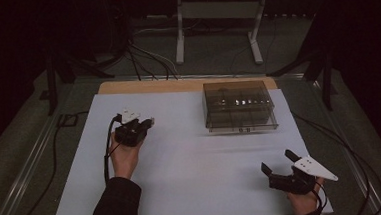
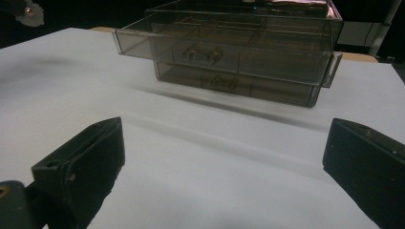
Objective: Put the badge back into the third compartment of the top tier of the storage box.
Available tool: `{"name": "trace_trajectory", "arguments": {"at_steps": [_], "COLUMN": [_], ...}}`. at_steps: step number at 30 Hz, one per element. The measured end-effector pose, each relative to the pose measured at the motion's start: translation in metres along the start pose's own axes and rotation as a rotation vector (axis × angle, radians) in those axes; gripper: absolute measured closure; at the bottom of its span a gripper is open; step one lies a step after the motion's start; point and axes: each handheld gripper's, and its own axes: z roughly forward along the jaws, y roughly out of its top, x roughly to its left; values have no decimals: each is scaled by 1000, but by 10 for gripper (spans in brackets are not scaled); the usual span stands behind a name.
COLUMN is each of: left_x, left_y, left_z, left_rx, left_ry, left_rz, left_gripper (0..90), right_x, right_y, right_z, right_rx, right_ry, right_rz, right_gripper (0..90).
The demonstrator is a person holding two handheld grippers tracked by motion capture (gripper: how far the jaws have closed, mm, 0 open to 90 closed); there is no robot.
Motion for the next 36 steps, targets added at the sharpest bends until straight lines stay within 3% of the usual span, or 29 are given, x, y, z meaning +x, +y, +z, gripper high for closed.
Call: {"name": "trace_trajectory", "arguments": {"at_steps": [36], "left_x": [-29], "left_y": [37], "left_z": [24], "left_rx": [-47], "left_ry": [-99], "left_rz": [33], "left_gripper": [892], "right_x": [-1], "right_y": [0], "right_z": [0], "right_rx": [-1], "right_ry": [2], "right_rz": [1], "right_gripper": [8]}}
